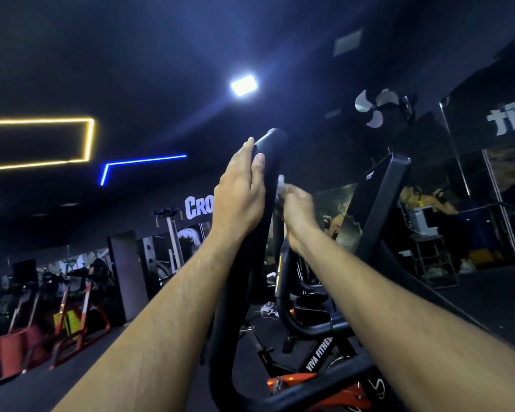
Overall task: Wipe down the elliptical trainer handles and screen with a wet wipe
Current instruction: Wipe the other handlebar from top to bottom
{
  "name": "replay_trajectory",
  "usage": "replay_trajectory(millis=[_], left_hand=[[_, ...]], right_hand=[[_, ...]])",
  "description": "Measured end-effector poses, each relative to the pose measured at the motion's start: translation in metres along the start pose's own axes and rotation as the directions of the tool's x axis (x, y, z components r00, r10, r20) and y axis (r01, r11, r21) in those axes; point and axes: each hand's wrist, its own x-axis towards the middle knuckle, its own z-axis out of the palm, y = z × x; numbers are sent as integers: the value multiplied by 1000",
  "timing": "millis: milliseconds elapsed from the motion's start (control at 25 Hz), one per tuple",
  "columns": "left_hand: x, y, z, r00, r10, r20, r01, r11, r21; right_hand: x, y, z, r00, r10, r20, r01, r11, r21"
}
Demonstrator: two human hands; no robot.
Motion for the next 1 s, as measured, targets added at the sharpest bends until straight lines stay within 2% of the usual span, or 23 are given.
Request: replay_trajectory(millis=[80,160,240,360,440,520,600,640,720,800,880,1000], left_hand=[[0,-2,-1,1000,0,3,0,999,-50],[-2,-7,-3,1000,-3,18,5,990,-138],[-3,-12,-4,999,26,33,-19,980,-200],[-3,-18,-4,996,65,62,-47,966,-256],[-5,-21,-3,996,73,56,-55,959,-277],[-4,-22,-2,996,81,44,-66,957,-283],[-5,-22,-1,996,85,41,-71,957,-281],[-5,-22,-1,996,84,39,-70,957,-282],[-4,-22,0,997,77,33,-64,958,-280],[-3,-21,1,995,96,30,-84,958,-273],[-2,-24,2,995,99,16,-91,962,-257],[-1,-24,3,994,105,8,-100,967,-233]], right_hand=[[-1,12,-10,995,33,95,-26,997,-78],[9,1,-8,998,-29,54,34,995,-96],[16,-25,2,996,-91,13,91,996,-10],[13,-33,12,996,-85,-8,85,994,66],[6,-2,7,997,-74,29,74,997,21],[-5,35,-8,996,-57,69,65,991,-114],[-15,47,-19,988,-143,67,154,960,-233],[-13,40,-22,973,-231,20,230,947,-225],[2,9,-17,900,-399,-174,371,913,-173],[14,-20,-5,799,-523,-297,457,849,-265],[11,-16,6,751,-611,-252,504,776,-379],[-12,11,-5,698,-715,-37,615,626,-479]])
